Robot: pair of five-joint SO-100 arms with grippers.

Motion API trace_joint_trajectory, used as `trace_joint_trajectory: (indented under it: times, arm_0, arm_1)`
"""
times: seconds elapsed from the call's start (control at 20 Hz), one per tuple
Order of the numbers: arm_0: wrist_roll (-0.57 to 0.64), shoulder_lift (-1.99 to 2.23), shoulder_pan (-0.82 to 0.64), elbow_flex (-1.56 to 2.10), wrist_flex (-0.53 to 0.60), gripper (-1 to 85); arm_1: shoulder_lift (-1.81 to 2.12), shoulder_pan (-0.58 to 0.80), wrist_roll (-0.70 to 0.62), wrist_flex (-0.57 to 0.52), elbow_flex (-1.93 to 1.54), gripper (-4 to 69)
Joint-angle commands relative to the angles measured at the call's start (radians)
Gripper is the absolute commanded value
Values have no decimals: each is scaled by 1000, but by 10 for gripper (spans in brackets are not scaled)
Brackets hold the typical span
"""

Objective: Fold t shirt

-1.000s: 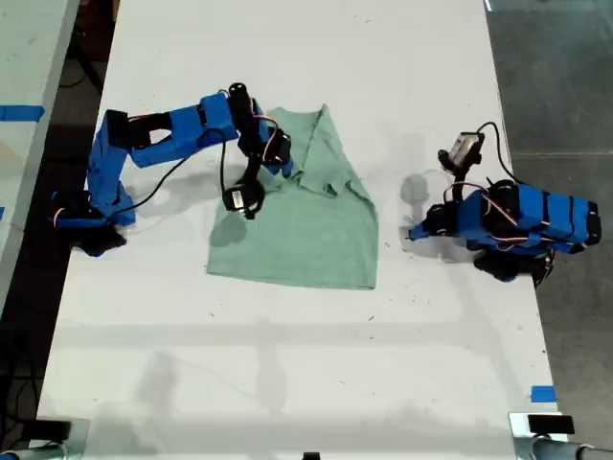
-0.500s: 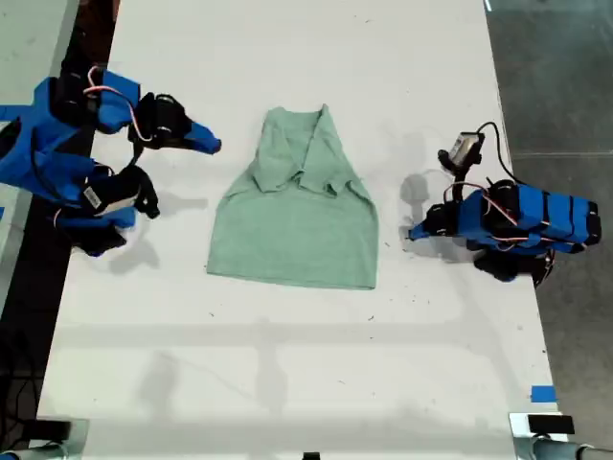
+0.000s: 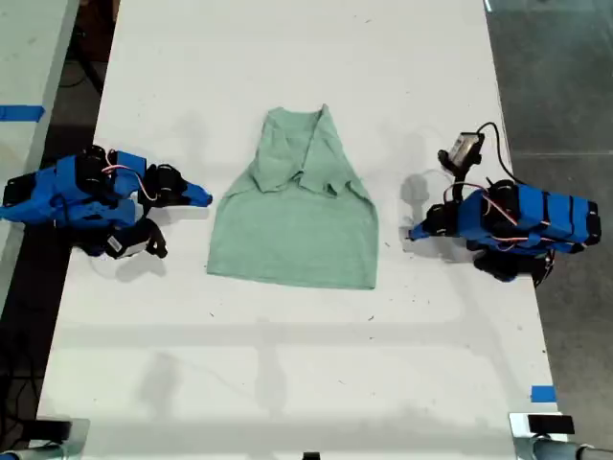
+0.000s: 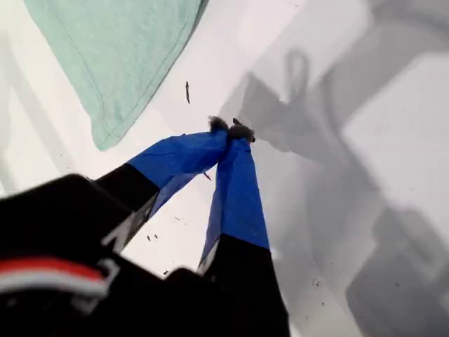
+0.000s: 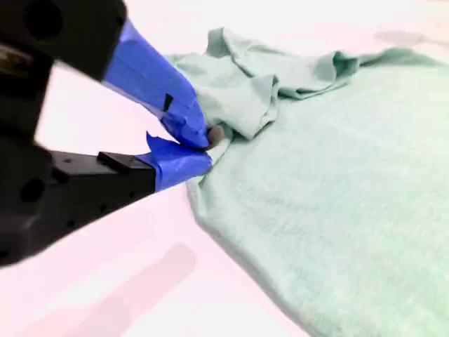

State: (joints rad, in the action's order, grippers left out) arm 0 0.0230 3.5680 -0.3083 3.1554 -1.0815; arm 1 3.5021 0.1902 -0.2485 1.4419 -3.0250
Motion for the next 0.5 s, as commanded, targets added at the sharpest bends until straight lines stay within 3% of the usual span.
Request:
trace_joint_trajectory:
  times: [0.0, 0.45]
  arm_0:
    - [-26, 37, 0, 9, -5, 1]
    - [-52, 37, -2, 11, -5, 1]
  arm_1:
    - [5, -9, 9, -2, -15, 0]
    - [5, -12, 14, 0, -15, 0]
